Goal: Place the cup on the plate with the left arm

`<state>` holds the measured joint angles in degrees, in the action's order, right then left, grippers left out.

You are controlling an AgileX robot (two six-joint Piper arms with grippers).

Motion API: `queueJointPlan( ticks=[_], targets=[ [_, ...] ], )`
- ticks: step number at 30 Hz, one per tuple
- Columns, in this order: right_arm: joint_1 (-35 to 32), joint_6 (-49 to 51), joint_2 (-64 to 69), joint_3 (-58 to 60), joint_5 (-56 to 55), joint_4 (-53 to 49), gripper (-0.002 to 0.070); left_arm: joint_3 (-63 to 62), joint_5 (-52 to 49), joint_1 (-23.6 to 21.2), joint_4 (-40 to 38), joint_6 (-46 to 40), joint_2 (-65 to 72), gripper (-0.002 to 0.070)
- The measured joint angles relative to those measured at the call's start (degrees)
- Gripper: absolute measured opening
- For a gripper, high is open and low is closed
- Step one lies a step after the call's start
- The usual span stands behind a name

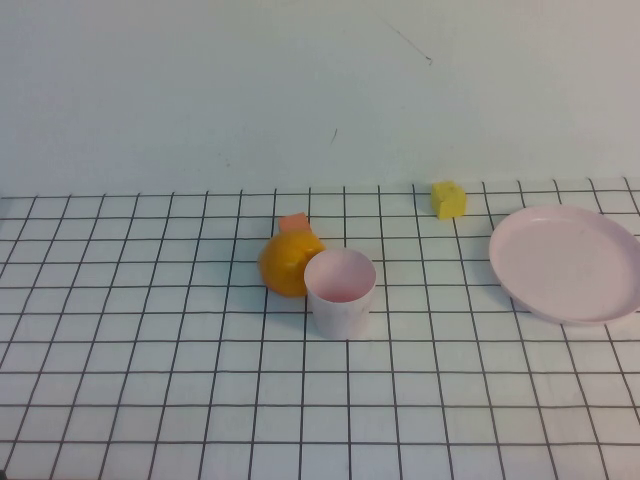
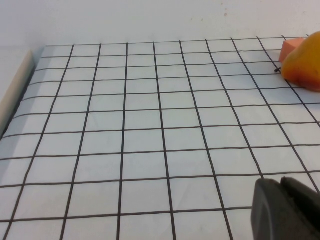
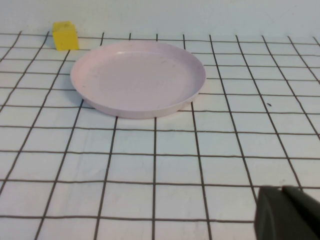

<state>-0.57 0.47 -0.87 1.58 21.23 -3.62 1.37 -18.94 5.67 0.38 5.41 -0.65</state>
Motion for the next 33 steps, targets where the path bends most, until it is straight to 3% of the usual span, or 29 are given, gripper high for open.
queueJointPlan(
  ticks=[8, 20, 25, 30, 33],
  targets=[
    [0.0, 0.0, 0.0, 0.0, 0.0, 0.0, -0.0002, 0.24, 4.23, 0.0, 0.64, 0.0, 0.0, -0.0002],
    [0.0, 0.0, 0.0, 0.0, 0.0, 0.0, -0.0002, 0.24, 37.24, 0.0, 0.68, 0.0, 0.0, -0.0002],
    [0.0, 0.0, 0.0, 0.0, 0.0, 0.0, -0.0002, 0.24, 46.43, 0.0, 0.45, -0.11, 0.0, -0.0002],
    [0.0, 0.0, 0.0, 0.0, 0.0, 0.0, -0.0002, 0.24, 50.36, 0.0, -2.37, 0.25, 0.0, -0.0002],
    [0.0, 0.0, 0.0, 0.0, 0.0, 0.0, -0.0002, -3.18, 43.38, 0.0, -3.74, 1.92, -0.09, -0.0002]
  ],
)
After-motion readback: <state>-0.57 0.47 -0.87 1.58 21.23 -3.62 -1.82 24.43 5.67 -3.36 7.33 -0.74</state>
